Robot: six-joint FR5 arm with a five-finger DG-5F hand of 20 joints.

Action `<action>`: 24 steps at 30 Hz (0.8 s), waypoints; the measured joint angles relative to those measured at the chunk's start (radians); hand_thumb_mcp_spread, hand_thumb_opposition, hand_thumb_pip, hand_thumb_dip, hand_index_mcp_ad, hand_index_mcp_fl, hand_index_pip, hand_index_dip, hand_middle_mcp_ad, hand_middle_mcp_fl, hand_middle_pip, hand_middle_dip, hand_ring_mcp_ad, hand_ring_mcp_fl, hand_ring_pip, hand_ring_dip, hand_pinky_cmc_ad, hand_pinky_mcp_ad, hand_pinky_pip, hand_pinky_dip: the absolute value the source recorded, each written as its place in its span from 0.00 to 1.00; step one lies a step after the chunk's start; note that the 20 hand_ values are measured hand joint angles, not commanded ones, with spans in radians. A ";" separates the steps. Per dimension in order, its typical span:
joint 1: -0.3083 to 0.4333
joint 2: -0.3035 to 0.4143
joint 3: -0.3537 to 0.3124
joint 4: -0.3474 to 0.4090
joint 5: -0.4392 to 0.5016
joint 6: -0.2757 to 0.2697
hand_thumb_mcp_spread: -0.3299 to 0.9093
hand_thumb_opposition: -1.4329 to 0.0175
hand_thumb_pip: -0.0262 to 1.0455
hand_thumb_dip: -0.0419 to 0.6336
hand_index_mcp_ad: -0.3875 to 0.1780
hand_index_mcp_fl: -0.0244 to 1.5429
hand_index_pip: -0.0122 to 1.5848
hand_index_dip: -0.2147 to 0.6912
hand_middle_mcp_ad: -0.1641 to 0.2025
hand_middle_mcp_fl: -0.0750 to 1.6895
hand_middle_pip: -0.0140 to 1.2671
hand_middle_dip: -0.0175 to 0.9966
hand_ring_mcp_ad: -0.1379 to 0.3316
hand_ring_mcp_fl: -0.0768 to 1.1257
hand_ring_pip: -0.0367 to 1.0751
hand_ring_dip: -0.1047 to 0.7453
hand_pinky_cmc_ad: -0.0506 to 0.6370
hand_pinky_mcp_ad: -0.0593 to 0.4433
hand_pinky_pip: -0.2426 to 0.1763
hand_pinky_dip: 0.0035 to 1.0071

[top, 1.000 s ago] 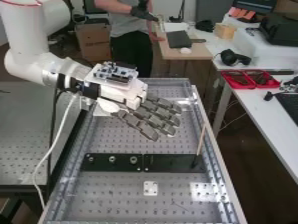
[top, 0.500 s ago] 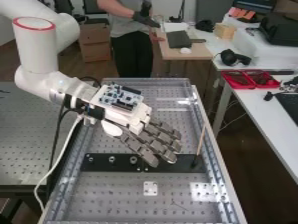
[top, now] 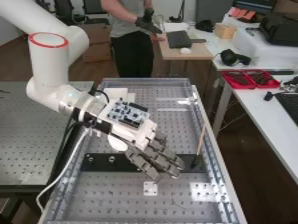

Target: Grab the pcb board and place it in the clear container

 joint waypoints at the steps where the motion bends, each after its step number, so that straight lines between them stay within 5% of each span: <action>1: 0.000 -0.005 0.002 0.002 0.002 -0.002 0.56 0.41 0.68 0.39 0.64 0.06 0.81 0.29 0.79 0.06 0.12 0.11 0.65 0.06 0.12 0.11 0.50 0.57 0.32 0.50; 10: -0.003 -0.056 0.018 0.025 0.014 0.007 0.59 0.40 0.68 0.41 0.61 0.04 0.96 0.37 0.76 0.06 0.12 0.13 0.60 0.06 0.11 0.12 0.50 0.55 0.32 0.43; 24: -0.011 -0.075 0.039 0.021 -0.008 -0.042 0.63 0.39 0.68 0.44 0.55 0.03 0.98 0.45 0.74 0.06 0.13 0.14 0.60 0.06 0.12 0.12 0.50 0.48 0.36 0.30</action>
